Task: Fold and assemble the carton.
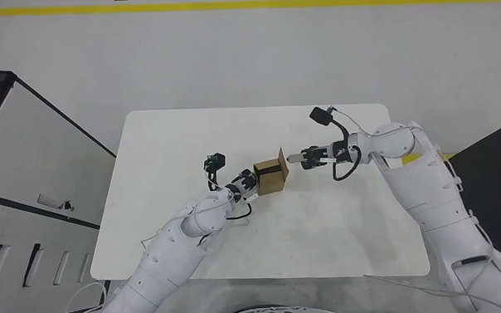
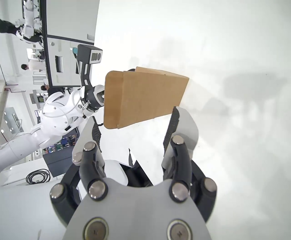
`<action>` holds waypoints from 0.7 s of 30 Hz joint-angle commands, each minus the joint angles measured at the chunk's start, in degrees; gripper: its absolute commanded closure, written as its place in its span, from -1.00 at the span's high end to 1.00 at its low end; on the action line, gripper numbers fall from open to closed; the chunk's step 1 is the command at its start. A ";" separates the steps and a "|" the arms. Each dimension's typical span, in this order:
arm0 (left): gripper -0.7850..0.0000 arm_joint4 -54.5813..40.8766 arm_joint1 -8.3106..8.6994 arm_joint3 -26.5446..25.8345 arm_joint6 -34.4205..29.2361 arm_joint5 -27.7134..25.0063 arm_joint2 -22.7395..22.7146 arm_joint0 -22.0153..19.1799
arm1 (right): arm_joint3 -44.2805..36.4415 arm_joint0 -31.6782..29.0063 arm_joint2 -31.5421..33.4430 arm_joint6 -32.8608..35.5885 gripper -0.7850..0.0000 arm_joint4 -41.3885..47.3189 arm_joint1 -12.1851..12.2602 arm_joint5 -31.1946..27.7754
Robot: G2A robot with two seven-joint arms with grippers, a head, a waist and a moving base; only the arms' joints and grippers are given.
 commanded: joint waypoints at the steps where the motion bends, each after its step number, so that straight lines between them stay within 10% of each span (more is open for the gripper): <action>1: -1.00 0.00 0.00 0.00 0.00 0.00 0.00 0.00 | 0.51 0.65 -0.82 -0.25 -0.02 -0.07 -0.17 -0.23; 21: -1.00 0.00 0.00 0.00 0.00 0.00 0.00 0.00 | 2.09 5.72 -6.68 -0.76 -0.37 -1.69 -1.30 -1.22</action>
